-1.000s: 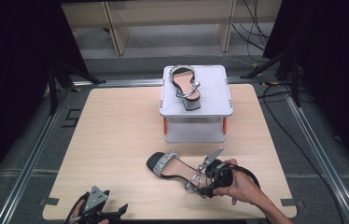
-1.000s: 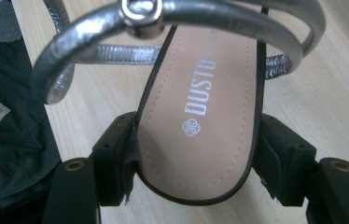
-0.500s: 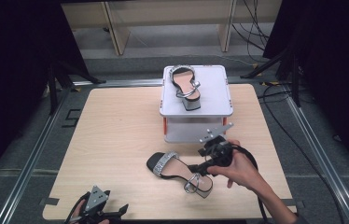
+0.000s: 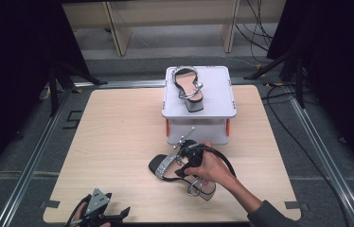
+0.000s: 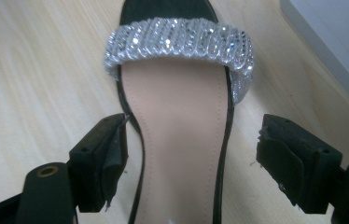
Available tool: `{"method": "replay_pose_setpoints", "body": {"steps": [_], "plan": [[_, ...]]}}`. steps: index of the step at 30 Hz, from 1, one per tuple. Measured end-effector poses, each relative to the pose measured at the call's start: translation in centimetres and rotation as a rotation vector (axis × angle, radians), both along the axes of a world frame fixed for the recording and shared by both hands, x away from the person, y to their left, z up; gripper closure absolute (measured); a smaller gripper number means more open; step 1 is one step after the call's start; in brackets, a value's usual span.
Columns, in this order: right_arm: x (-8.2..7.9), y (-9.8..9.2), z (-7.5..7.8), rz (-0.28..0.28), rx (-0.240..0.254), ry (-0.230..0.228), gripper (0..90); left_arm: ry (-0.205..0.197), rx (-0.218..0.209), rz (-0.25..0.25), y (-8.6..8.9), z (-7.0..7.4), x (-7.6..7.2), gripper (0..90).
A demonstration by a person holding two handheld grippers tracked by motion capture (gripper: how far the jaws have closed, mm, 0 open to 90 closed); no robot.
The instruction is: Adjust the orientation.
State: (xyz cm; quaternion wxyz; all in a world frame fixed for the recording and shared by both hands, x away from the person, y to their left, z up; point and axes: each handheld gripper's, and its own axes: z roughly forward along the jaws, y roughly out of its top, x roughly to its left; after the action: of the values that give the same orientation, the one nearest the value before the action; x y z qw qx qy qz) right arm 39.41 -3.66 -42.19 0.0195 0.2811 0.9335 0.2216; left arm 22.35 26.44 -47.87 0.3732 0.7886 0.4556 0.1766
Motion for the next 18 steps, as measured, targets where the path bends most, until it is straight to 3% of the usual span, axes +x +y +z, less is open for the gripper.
{"method": "replay_pose_setpoints", "body": {"steps": [2, 6, 8, 12, 14, 16, 17, 18], "plan": [[0.0, 0.2, -0.5, 0.006, -0.021, 0.001, 24.6, 0.007, 0.041, -0.004, 0.2, 0.0, 0.1, 16.5], [0.0, 0.3, -1.2, -0.003, -0.032, 0.016, 24.8, 0.002, 0.007, -0.005, 0.1, 0.0, 0.0, 16.5], [-0.1, 0.2, -1.5, 0.006, -0.030, 0.019, 24.7, 0.007, 0.034, -0.005, 0.2, 0.0, 0.1, 16.5], [-0.5, -0.2, -2.3, -0.001, -0.029, 0.040, 24.1, 0.007, 0.045, -0.008, 0.2, 0.0, 0.2, 16.5], [-0.6, -0.4, -2.7, -0.005, -0.017, 0.043, 23.8, 0.006, 0.028, -0.004, 0.1, 0.0, 0.1, 16.5], [-0.7, -0.6, -3.0, 0.002, -0.032, 0.058, 23.1, 0.010, 0.045, -0.012, 0.2, 0.0, 0.2, 16.5], [-0.7, -0.6, -3.2, 0.000, -0.029, 0.057, 22.9, 0.003, 0.008, 0.000, 0.0, 0.0, 0.1, 16.5], [-0.8, -0.6, -3.3, -0.002, -0.030, 0.064, 22.9, 0.003, 0.002, 0.005, 0.0, 0.0, 0.1, 16.5]]}}
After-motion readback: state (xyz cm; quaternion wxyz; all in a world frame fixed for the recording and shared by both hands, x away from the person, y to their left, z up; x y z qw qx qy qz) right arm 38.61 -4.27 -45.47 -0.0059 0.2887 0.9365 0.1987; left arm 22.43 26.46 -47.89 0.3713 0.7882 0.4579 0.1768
